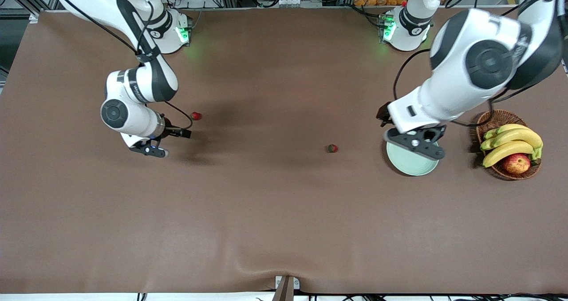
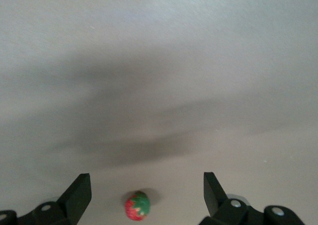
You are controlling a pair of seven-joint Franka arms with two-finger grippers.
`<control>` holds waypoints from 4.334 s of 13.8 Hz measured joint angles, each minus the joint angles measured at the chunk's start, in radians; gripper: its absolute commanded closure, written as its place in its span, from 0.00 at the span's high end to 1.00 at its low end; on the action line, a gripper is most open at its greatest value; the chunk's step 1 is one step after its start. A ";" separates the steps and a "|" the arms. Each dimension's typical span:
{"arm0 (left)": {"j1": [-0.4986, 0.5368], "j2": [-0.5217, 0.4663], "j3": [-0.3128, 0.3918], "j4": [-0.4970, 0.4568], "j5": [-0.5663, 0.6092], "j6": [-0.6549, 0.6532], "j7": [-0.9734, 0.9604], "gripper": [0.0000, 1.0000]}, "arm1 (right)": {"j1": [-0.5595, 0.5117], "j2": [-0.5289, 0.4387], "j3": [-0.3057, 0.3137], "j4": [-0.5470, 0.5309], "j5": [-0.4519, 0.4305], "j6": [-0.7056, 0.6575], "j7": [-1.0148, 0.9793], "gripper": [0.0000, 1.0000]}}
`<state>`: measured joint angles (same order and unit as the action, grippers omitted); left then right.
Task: Collect all strawberries into plate
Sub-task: 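Reach the right gripper to another strawberry while the left gripper approaches, then grasp a strawberry with the right gripper while the left gripper grasps another, then drop the strawberry into the plate while the right gripper sets another down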
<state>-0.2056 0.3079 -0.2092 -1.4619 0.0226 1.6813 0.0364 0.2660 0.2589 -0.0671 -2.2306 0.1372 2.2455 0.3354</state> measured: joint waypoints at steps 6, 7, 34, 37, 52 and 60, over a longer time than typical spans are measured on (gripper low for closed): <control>-0.071 0.091 0.000 -0.002 0.007 0.082 0.000 1.00 | 0.013 -0.004 0.025 -0.095 0.022 0.040 -0.002 0.83; -0.086 0.111 0.000 -0.003 0.007 0.095 0.000 1.00 | 0.027 -0.004 0.026 -0.105 0.037 0.042 -0.002 0.80; -0.254 0.349 0.014 -0.351 0.318 0.695 -0.130 1.00 | 0.035 0.032 0.015 0.104 0.117 -0.087 0.006 0.00; -0.247 0.349 0.016 -0.352 0.318 0.695 -0.134 0.64 | 0.034 0.050 0.017 0.161 0.189 -0.097 0.012 0.00; 0.029 0.082 0.003 -0.454 0.334 0.465 0.208 0.00 | 0.255 0.237 0.035 0.489 0.472 -0.080 0.465 0.00; 0.188 0.068 -0.005 -0.590 0.334 0.556 0.298 0.00 | 0.498 0.512 0.042 0.719 0.517 0.285 0.839 0.00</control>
<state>-0.0177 0.3760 -0.2140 -2.0515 0.3562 2.2374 0.3347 0.7636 0.7711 -0.0254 -1.5111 0.6539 2.5305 1.1742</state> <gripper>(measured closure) 0.674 0.665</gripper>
